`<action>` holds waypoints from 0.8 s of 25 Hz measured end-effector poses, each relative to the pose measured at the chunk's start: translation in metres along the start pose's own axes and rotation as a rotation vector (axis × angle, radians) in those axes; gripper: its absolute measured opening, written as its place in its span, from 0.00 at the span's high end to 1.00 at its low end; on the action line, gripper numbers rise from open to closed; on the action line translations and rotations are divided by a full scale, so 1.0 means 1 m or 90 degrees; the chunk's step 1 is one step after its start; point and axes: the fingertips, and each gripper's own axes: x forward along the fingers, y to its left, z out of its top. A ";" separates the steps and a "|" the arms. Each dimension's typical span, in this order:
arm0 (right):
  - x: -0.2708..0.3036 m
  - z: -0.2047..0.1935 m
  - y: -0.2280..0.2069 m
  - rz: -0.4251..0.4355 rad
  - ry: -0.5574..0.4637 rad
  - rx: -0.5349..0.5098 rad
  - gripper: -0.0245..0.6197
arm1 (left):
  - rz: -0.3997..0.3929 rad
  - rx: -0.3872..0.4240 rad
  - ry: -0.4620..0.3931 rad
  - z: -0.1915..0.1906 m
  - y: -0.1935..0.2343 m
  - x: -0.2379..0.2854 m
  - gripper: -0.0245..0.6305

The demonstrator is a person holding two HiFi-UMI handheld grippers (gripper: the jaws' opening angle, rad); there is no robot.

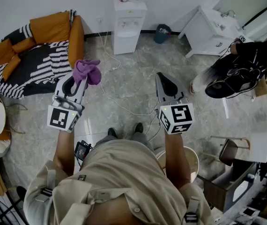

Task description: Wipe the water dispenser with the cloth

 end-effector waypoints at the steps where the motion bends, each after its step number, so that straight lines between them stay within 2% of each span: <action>1: 0.003 -0.001 -0.002 -0.001 0.002 0.000 0.93 | 0.000 0.001 0.000 -0.001 0.002 0.002 0.85; 10: 0.016 -0.009 -0.009 -0.017 0.016 0.000 0.93 | -0.005 0.001 -0.005 -0.006 0.013 0.015 0.85; 15: 0.027 -0.003 -0.010 -0.013 -0.003 0.013 0.93 | -0.008 -0.002 -0.003 -0.012 0.023 0.026 0.85; 20: 0.042 -0.008 -0.029 -0.010 0.005 0.014 0.92 | -0.006 -0.008 0.009 -0.022 0.023 0.049 0.85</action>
